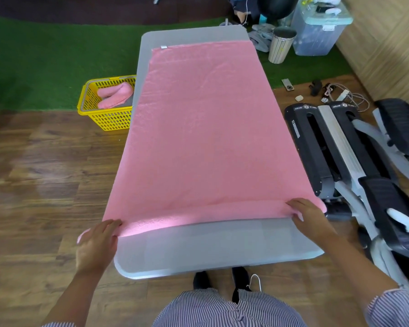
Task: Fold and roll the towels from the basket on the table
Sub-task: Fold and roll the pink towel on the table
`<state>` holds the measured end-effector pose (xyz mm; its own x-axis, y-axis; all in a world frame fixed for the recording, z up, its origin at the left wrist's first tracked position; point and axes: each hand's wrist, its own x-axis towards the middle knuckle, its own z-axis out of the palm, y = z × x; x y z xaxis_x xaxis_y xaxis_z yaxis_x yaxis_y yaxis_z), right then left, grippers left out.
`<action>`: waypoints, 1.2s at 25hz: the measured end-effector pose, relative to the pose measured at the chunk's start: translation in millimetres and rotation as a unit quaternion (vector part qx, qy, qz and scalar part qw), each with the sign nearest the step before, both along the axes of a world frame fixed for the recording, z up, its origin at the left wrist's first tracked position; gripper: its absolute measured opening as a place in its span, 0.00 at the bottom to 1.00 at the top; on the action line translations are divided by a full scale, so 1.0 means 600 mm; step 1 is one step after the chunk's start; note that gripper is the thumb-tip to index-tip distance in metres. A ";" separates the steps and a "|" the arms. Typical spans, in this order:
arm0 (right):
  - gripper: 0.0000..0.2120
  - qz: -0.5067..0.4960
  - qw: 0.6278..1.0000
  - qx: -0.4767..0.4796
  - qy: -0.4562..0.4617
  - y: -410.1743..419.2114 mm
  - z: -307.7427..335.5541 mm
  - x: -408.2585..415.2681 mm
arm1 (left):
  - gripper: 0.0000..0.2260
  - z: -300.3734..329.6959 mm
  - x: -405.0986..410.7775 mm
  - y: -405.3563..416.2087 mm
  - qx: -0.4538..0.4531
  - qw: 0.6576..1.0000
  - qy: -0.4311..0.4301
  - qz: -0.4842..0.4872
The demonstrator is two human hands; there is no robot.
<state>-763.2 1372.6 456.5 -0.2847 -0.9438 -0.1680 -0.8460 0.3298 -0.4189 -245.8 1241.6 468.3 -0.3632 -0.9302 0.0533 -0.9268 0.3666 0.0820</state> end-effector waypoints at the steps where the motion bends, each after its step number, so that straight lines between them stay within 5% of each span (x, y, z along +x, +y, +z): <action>1: 0.18 0.009 1.000 -0.009 -0.004 0.000 -0.006 0.012 | 0.17 -0.004 0.016 0.009 -0.002 1.000 0.007 0.012; 8: 0.13 -0.010 0.999 0.052 0.007 0.025 0.007 -0.023 | 0.19 -0.014 -0.004 0.005 -0.001 0.998 0.061 0.013; 14: 0.12 -0.027 0.998 0.039 0.037 0.034 0.012 -0.010 | 0.17 -0.013 -0.009 0.001 0.093 0.991 -0.022 0.099; 18: 0.13 -0.049 0.997 0.043 0.050 0.040 0.007 -0.014 | 0.20 0.002 -0.026 -0.013 0.051 0.999 0.017 0.004; 25: 0.22 -0.009 0.987 0.107 0.117 0.023 0.009 -0.023 | 0.17 0.013 -0.023 -0.057 0.219 0.973 -0.070 -0.010; 28: 0.13 -0.043 0.984 0.063 0.159 0.019 0.001 -0.010 | 0.15 0.009 -0.013 -0.052 0.161 0.986 0.038 -0.013; 30: 0.18 -0.042 0.986 0.007 0.162 0.017 -0.005 0.014 | 0.15 -0.008 0.001 -0.040 0.089 0.994 0.059 0.032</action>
